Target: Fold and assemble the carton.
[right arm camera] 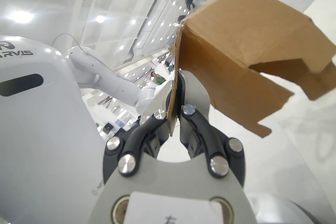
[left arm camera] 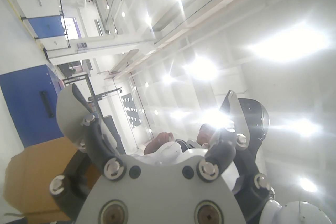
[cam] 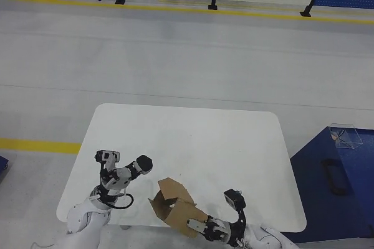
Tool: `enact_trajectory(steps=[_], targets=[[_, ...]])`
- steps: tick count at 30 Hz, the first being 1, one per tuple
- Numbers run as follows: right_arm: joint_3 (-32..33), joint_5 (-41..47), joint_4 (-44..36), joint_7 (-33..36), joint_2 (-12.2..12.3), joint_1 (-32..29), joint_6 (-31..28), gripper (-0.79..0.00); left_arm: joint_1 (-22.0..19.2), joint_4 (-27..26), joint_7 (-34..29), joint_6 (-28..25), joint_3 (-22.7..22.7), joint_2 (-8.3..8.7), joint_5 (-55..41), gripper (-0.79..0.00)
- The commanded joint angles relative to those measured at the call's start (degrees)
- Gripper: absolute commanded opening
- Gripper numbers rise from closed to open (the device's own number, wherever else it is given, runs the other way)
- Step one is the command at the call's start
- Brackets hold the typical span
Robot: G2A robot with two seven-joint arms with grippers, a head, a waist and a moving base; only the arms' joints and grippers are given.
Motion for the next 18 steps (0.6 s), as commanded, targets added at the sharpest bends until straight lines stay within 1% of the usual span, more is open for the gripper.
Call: enact_trajectory(steps=[1,4,6,9,12,15,18], targets=[[-0.40,4.87,-0.22,8.45,0.83,-0.19,0.00,-0.785,-0.97,-0.42,-2.54,2.38,-0.34,0.19,0.48,0.000],[0.50,9.49,0.35,16.16,1.87,-0.26,0.00,-0.785,-1.99,-1.33,-6.01,4.27,-0.22,0.53,4.77,0.000],[1.48,11.16,0.21,19.48,2.37,-0.58,0.00,-0.785,-2.69,-1.77,-9.15,7.24,0.18,0.87,8.01,0.000],[3.05,13.53,-1.25,22.93,2.98,-1.82,0.00,-0.785,-3.82,-1.52,-12.49,11.49,1.43,1.19,11.41,0.000],[4.94,16.25,-3.11,26.26,3.61,-3.36,0.00,-0.785,-4.75,-1.04,-14.91,15.00,3.72,1.23,13.37,0.000],[6.95,18.35,-4.55,28.89,4.12,-4.81,0.00,-0.785,-5.38,-0.57,-15.39,16.17,6.36,1.03,15.16,0.000],[9.11,18.54,-5.38,28.88,4.55,-5.84,0.00,-0.785,-5.73,0.04,-15.80,16.77,8.84,0.84,16.91,0.000]])
